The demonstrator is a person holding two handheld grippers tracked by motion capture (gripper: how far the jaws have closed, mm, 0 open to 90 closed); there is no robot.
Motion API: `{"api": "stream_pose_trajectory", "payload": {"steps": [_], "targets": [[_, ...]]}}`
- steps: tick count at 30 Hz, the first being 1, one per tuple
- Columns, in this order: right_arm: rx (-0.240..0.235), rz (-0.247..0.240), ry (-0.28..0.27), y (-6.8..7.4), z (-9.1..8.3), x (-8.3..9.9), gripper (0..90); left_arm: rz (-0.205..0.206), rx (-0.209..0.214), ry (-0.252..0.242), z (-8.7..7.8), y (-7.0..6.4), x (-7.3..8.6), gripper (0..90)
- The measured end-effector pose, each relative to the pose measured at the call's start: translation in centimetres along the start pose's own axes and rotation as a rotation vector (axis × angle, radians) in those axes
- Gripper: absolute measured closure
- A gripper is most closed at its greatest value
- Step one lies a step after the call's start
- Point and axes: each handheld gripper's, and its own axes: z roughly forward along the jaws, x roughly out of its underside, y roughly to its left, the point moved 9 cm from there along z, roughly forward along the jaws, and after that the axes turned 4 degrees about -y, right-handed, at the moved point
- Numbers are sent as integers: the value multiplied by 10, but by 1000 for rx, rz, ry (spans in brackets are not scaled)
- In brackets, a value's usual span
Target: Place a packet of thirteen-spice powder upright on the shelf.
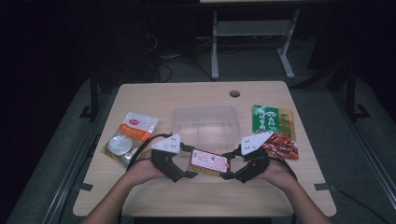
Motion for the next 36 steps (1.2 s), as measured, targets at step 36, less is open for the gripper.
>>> {"api": "stream_pose_trajectory", "payload": {"steps": [36], "targets": [[-18,18,108,-4,23,21,261,-27,83,83,11,-4,21,315]]}}
